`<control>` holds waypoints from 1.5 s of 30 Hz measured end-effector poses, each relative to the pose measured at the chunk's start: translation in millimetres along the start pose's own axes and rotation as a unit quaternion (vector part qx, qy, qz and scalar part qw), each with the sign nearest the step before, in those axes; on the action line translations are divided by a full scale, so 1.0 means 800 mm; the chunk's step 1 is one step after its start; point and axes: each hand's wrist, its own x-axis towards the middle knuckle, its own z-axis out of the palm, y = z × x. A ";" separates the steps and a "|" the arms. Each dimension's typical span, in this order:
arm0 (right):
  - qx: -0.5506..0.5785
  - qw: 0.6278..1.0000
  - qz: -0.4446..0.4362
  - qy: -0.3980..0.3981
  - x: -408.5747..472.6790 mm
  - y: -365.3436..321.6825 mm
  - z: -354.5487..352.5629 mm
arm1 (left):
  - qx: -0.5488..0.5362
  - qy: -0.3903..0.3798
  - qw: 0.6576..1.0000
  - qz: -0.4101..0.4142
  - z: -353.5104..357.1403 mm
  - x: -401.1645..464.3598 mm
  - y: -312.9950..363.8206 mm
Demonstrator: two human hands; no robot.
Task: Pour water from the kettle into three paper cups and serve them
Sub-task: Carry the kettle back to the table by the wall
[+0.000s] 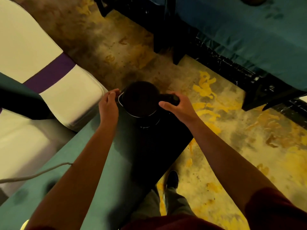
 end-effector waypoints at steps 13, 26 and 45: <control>-0.024 0.999 -0.029 -0.011 0.020 0.021 0.007 | -0.033 -0.028 0.999 0.010 0.021 0.003 -0.002; 0.074 0.996 -0.005 0.046 0.011 0.013 0.025 | -0.121 -0.051 0.991 -0.018 0.029 -0.021 0.009; 0.154 0.975 -0.026 0.155 -0.063 -0.072 -0.058 | -0.123 -0.119 0.985 0.024 0.049 -0.088 0.138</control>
